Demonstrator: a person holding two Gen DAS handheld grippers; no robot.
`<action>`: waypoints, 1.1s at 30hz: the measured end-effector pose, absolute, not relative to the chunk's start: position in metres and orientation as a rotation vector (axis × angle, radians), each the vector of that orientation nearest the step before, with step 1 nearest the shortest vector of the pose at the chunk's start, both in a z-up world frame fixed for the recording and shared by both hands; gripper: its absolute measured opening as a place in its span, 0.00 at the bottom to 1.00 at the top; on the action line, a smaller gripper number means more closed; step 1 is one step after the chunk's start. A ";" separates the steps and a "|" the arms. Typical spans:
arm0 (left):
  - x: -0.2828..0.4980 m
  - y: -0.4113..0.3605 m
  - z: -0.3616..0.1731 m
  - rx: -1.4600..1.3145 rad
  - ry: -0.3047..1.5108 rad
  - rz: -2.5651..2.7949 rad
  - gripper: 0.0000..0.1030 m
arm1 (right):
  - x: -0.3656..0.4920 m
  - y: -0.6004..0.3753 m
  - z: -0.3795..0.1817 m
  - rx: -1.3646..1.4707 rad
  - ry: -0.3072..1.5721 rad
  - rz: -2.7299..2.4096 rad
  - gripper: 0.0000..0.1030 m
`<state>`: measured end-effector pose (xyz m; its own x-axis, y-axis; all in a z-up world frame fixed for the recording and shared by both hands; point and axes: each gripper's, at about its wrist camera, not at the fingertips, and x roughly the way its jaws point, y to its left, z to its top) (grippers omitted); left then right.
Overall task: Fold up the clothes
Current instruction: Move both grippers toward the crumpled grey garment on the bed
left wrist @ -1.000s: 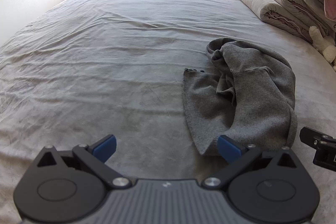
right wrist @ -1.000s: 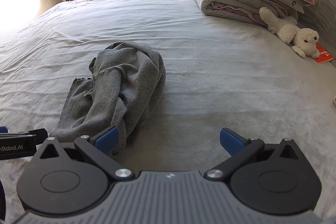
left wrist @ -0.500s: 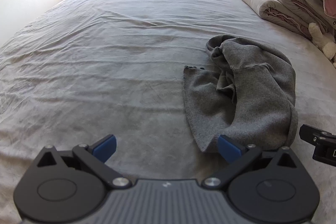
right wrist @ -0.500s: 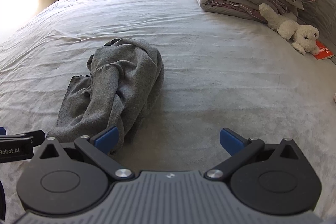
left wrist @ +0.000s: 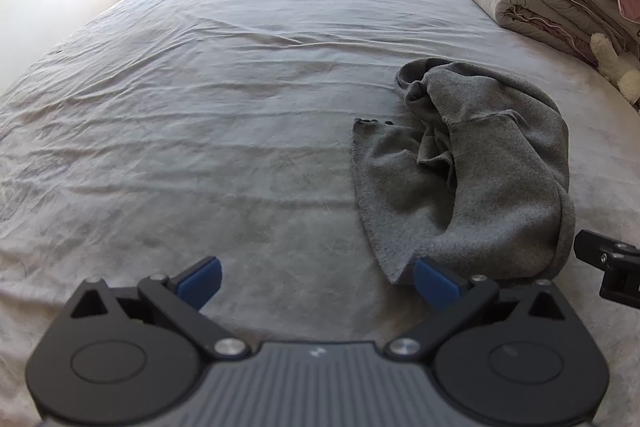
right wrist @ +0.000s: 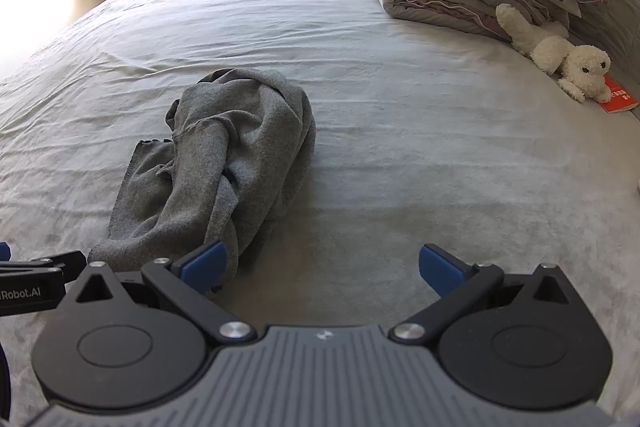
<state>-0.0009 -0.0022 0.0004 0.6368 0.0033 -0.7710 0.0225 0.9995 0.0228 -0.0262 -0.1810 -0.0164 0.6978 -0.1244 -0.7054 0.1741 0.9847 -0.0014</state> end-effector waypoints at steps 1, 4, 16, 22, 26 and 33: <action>-0.001 -0.002 0.000 0.033 0.881 -0.012 1.00 | -0.026 -0.181 -0.016 0.068 0.782 -0.168 1.00; -0.001 -0.003 0.000 0.040 0.885 -0.011 1.00 | -0.025 -0.181 -0.017 0.069 0.784 -0.170 1.00; 0.016 0.003 -0.007 0.053 0.919 -0.001 1.00 | -0.016 -0.177 -0.017 0.082 0.772 -0.139 1.00; 0.030 0.008 -0.014 0.045 0.943 0.007 1.00 | 0.003 -0.175 -0.024 0.096 0.792 -0.086 1.00; 0.039 0.005 -0.022 0.027 0.959 -0.008 1.00 | 0.016 -0.181 -0.035 0.149 0.840 -0.078 1.00; 0.040 0.004 -0.040 0.056 0.982 -0.046 1.00 | 0.024 -0.187 -0.052 0.143 0.893 -0.051 1.00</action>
